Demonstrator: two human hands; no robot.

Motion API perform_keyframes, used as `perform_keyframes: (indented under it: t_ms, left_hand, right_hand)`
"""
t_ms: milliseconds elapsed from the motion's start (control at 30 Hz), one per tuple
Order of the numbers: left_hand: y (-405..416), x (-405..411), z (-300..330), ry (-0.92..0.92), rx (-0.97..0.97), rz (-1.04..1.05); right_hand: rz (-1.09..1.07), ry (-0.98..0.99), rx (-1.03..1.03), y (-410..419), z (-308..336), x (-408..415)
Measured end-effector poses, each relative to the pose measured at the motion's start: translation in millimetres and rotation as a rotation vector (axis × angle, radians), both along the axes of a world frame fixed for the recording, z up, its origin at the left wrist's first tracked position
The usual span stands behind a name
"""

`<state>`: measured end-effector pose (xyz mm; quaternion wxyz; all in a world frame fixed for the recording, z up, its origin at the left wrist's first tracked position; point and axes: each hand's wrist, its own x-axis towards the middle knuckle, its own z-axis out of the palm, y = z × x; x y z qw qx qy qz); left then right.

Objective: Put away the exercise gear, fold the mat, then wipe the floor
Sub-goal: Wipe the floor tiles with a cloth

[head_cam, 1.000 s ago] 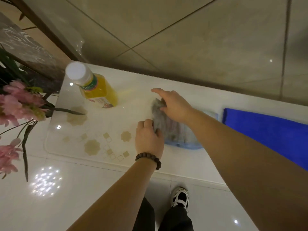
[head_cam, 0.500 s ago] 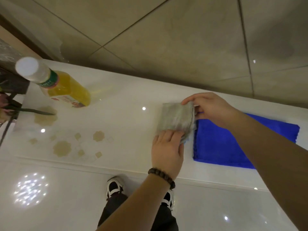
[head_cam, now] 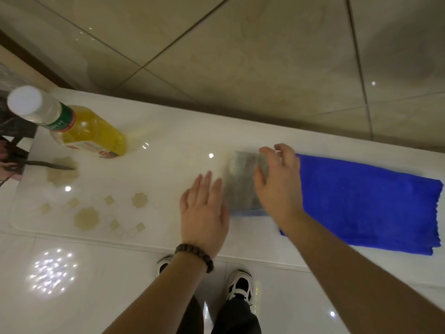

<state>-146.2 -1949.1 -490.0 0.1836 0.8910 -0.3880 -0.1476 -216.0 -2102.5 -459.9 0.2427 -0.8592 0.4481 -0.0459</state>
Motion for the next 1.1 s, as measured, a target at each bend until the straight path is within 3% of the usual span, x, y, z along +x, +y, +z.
perform_keyframes:
  t_ms: [100,233,567,900,1100]
  left_hand:
    - [11.8,25.2,-7.7,0.004,0.109,0.060]
    - [19.6,40.5,-5.7,0.032,0.133,0.052]
    - [58.1,49.0,4.0,0.165,0.118,0.013]
    - [140.2,37.4,47.9,0.260,0.178,0.045]
    - [221.7,26.4,87.3,0.232,0.113,0.283]
  right_hand:
    - [0.135,0.211,-0.002,37.5,-13.1,12.2]
    - [0.130,0.406,-0.040,54.8,-49.5,22.5]
    - [0.122,0.362,-0.185,84.8,-63.6,-1.7]
    - [0.193,0.424,-0.011,122.9,-29.9,-14.8]
    - [0.220,0.149,0.152,156.2,8.9,-27.9]
